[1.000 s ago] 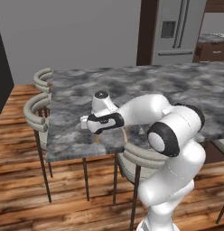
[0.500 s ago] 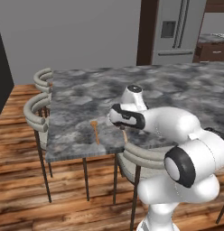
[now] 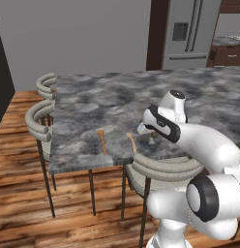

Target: Pick up the metallic utensils from the counter and place them in the open drawer. Make sure not to pick up any wooden utensils.

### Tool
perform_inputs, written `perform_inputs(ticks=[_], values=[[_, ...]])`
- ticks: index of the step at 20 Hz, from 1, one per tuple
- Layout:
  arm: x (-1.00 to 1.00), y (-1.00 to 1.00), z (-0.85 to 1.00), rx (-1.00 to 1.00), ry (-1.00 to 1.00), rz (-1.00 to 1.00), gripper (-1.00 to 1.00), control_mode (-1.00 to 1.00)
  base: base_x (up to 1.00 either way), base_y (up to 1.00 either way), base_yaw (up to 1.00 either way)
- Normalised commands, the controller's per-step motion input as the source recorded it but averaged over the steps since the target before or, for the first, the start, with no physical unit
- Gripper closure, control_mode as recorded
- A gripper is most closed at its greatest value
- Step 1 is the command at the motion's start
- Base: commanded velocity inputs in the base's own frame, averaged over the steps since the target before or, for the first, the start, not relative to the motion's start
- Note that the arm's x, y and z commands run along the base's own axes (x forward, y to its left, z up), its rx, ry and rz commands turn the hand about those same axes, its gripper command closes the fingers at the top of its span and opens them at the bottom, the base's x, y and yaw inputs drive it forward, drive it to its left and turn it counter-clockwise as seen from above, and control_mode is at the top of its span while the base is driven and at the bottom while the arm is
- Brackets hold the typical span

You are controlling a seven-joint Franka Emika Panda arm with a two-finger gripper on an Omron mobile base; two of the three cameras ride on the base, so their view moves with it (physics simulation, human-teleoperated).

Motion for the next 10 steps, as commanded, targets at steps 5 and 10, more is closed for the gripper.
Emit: perform_inputs(ticks=[5, 10], values=[[-0.19, -0.35, 0.30, 0.00, -0.02, -0.25, 1.00, -1.00, 0.00, 0.00, 0.00], [-0.39, -0.21, 0.25, 0.00, -0.14, -0.14, 1.00, -1.00, 0.00, 0.00, 0.00]])
